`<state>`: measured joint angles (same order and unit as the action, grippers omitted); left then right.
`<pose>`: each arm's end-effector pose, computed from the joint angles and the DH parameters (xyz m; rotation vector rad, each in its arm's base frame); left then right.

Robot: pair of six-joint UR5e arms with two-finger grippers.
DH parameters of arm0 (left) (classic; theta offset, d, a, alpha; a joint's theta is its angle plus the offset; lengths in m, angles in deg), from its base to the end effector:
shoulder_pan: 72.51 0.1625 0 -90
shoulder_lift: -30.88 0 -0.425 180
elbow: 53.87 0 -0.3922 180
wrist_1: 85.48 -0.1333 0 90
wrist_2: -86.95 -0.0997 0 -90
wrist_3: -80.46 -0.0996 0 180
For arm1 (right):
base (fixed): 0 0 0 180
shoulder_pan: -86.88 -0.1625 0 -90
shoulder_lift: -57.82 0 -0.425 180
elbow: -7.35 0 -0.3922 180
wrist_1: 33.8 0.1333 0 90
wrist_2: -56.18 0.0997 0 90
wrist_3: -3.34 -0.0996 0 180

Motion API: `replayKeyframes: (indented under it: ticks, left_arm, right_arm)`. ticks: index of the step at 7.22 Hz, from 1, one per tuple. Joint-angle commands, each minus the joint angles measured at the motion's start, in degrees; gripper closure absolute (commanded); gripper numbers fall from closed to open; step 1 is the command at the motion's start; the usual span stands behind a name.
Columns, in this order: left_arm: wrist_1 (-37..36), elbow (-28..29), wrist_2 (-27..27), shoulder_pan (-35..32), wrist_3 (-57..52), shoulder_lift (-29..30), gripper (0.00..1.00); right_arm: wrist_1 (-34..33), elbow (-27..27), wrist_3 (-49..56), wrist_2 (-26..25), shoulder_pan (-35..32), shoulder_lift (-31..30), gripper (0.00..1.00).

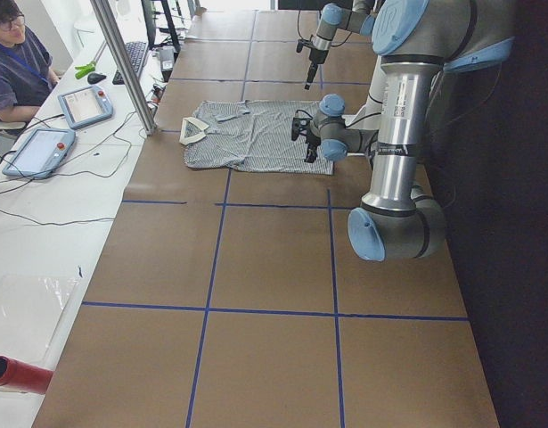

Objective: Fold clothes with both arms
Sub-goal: 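Lower both grippers to the shirt hem corners nearest the robot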

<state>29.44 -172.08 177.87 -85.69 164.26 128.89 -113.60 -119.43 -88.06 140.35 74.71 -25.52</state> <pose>0.4675 -0.2447 0.3124 0.1654 1.0548 -0.1015 -0.4321 -0.2399 0.2934 0.1821 -0.9253 0.2667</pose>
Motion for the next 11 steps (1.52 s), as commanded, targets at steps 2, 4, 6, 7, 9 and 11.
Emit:
replayKeyframes:
  ticks: [2,4,6,7,9,11]
  left_arm:
    - [-7.5,-2.8,-1.2,4.8,3.7,-0.6,0.31]
    - [-7.5,-1.9,-0.8,4.8,3.1,-0.4,0.31]
    - [-7.3,-0.3,-0.7,4.9,1.4,-0.3,0.31]
    - [-7.3,-0.2,-0.7,4.9,1.2,-0.4,0.31]
    - [-7.3,-0.1,-0.7,5.0,1.2,-0.6,0.31]
    - [-7.2,0.6,-0.7,5.4,1.3,-0.5,0.31]
  right_arm:
    - [0.0,-0.2,-0.6,-0.8,1.0,-0.2,0.06]
    - [0.0,-0.2,-0.6,-1.1,1.0,-0.2,0.05]
    - [0.1,-0.2,-0.6,-1.2,1.0,-0.2,0.01]
    - [0.1,-0.2,-0.6,-1.2,1.0,-0.2,0.01]
    - [0.1,-0.2,-0.6,-1.2,1.0,-0.2,0.01]
    - [0.1,-0.2,-0.6,-1.5,1.0,-0.5,0.01]
